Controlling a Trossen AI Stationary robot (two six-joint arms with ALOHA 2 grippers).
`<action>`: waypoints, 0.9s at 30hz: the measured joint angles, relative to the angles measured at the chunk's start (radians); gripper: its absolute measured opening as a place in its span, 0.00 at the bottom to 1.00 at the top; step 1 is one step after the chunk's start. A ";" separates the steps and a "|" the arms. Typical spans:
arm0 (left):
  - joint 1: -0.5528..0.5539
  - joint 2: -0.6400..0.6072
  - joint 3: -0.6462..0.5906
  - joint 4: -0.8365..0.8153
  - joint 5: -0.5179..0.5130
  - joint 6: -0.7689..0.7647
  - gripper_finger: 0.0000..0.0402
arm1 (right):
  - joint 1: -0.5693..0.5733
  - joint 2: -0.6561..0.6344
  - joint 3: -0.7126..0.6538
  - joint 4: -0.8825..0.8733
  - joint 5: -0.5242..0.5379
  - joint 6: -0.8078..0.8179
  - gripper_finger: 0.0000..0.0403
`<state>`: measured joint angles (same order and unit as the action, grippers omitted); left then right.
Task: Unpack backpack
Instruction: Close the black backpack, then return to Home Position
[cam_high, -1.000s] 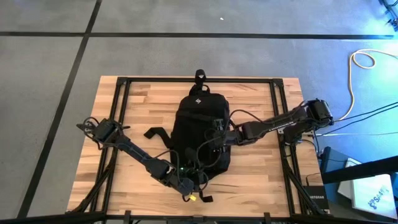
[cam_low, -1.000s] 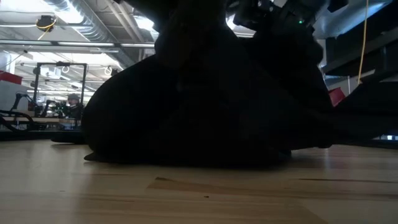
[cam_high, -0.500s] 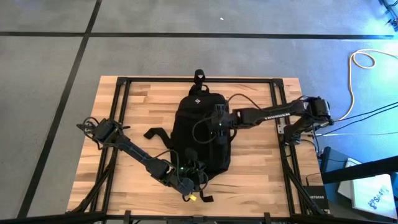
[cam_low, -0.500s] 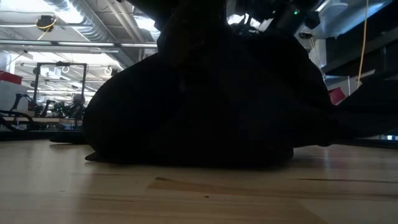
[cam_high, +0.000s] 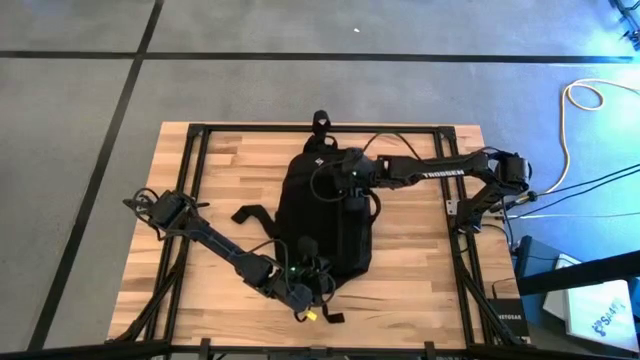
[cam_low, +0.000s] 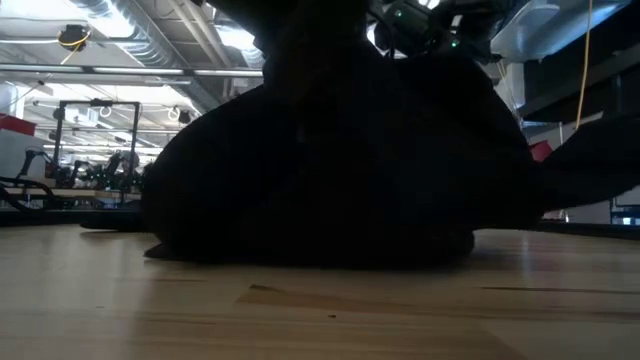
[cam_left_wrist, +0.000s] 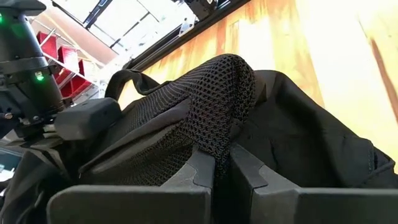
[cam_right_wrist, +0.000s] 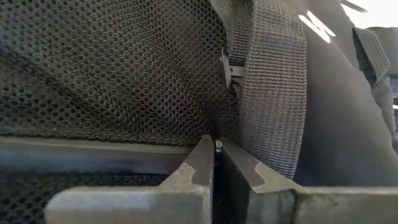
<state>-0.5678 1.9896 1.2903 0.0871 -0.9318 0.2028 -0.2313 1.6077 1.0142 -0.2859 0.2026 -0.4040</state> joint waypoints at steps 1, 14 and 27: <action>0.000 0.000 0.000 -0.001 -0.001 0.000 0.00 | -0.005 0.000 0.000 0.000 -0.001 -0.013 0.00; 0.000 0.000 0.000 -0.009 -0.008 -0.002 0.00 | -0.012 0.000 0.000 -0.006 -0.068 -0.016 0.00; -0.006 -0.003 0.004 -0.158 -0.061 -0.171 0.00 | 0.156 -0.050 0.000 -0.039 -0.102 0.018 0.65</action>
<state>-0.5735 1.9865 1.2945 -0.0707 -0.9924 0.0318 -0.0757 1.5572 1.0142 -0.3248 0.1010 -0.3862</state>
